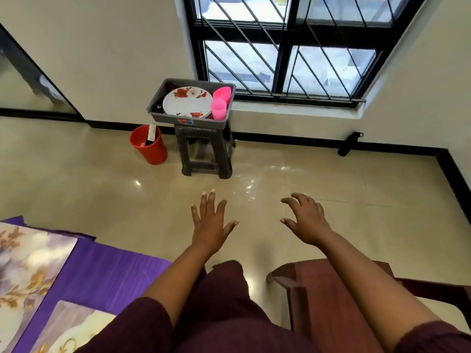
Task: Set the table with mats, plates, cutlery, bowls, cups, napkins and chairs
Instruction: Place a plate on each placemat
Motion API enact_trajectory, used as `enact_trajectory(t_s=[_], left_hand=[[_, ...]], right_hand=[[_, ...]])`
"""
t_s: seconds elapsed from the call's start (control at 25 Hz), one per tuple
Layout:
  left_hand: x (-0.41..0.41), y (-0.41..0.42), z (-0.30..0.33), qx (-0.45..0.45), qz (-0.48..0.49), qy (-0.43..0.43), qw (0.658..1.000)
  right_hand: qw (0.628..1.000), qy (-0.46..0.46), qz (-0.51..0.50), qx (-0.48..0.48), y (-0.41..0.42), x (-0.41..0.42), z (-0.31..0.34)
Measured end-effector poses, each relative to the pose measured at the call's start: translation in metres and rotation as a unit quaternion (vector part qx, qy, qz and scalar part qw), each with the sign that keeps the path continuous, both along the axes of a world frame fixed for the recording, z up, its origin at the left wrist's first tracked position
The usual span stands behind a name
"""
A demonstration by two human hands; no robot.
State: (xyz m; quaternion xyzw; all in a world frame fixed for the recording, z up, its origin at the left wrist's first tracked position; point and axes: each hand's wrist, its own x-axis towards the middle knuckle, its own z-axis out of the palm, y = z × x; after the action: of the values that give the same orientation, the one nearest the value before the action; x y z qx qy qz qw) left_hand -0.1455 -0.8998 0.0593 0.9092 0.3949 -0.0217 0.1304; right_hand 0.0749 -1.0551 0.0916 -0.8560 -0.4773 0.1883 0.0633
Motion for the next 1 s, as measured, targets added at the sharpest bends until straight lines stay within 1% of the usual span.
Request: enact_trajectory(t_s=[0.2,0.36,0.56,0.76,0.88,1.0], left_hand=[[0.050,0.046,-0.007,-0.003,0.021,0.012,1.000],[0.095,0.095,-0.027,-0.032,0.062,0.037,0.997],[0.146,0.185,-0.035,-0.062,0.089,0.030,0.994],[0.158,0.293,-0.028,-0.065,0.126,0.011,0.990],[0.164,0.351,-0.018,-0.063,0.170,-0.021,0.983],[0.168,0.392,-0.008,-0.070,0.195,-0.052,0.977]], right_hand=[[1.000,0.011,0.025,0.004,0.046,0.031,0.003],[0.999,0.013,0.051,0.002,0.106,0.051,0.004],[0.995,0.032,0.091,-0.018,0.198,0.087,0.004],[0.993,0.040,0.108,-0.034,0.304,0.133,0.010],[0.993,0.068,0.092,-0.008,0.372,0.155,0.013],[0.991,0.097,0.087,0.012,0.429,0.168,0.012]])
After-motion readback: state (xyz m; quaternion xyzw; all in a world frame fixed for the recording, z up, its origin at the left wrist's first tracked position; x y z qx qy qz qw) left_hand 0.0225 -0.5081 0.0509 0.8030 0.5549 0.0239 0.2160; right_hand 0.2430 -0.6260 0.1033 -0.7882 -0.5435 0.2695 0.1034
